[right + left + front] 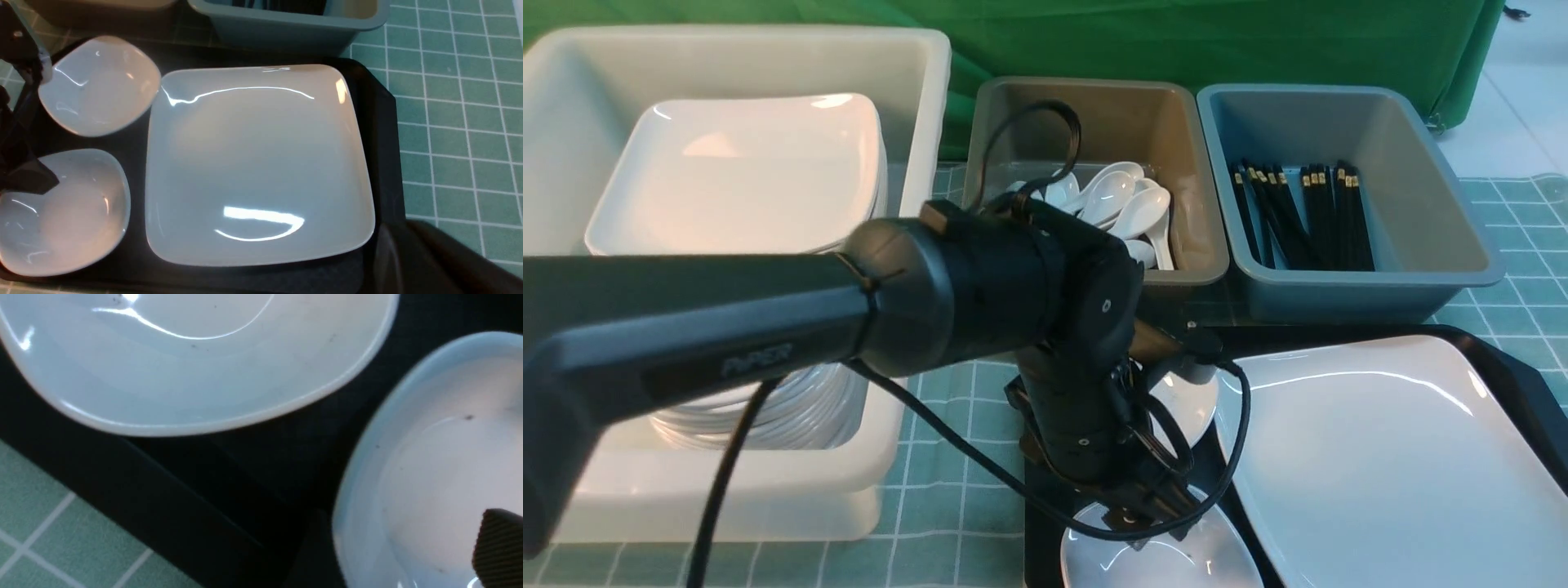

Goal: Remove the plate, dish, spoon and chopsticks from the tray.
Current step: Use the left arm to grab a small plate from the dinner plate

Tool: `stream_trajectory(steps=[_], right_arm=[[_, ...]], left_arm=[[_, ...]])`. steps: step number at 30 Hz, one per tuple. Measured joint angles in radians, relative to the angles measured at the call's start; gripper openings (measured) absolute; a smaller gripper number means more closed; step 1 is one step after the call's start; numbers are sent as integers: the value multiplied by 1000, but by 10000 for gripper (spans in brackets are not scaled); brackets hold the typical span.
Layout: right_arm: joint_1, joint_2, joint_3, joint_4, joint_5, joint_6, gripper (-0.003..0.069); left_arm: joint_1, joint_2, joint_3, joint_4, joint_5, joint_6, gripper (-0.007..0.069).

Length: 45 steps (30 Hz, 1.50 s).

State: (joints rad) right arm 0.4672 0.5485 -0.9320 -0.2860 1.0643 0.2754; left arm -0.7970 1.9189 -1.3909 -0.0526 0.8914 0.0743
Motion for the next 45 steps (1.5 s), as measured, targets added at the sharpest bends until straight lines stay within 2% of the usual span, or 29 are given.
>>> stream_trajectory(steps=[5, 13, 15, 19, 20, 21, 23, 25, 32, 36, 39, 45], right_arm=[[0, 0, 0, -2, 2, 0, 21], [0, 0, 0, -2, 2, 0, 21], [0, 0, 0, -2, 2, 0, 21], [0, 0, 0, -2, 4, 0, 21], [0, 0, 0, -3, 4, 0, 21], [0, 0, 0, -3, 5, 0, 21], [0, 0, 0, -4, 5, 0, 21], [0, 0, 0, -4, 5, 0, 21], [0, 0, 0, -5, 5, -3, 21], [0, 0, 0, -5, 5, -4, 21], [0, 0, 0, -5, 5, -4, 21], [0, 0, 0, -5, -19, -5, 21]], left_arm=[[0, 33, -1, 5, -5, 12, 566], [0, 61, -2, -8, -20, 23, 561], [0, 71, -2, -12, -20, 24, 528], [0, 83, -2, -28, -6, 25, 418], [0, 85, -2, -36, 4, 25, 338], [0, 85, -2, -36, 6, 25, 327], [0, 85, -2, -57, 18, 23, 182], [0, 79, -12, -81, 33, 16, 130], [0, 58, -15, -78, 70, -39, 118], [0, -6, -15, -61, 100, -59, 46], [10, -55, -10, -70, 119, -62, 26], [112, -267, -9, -170, 129, -52, 20]])
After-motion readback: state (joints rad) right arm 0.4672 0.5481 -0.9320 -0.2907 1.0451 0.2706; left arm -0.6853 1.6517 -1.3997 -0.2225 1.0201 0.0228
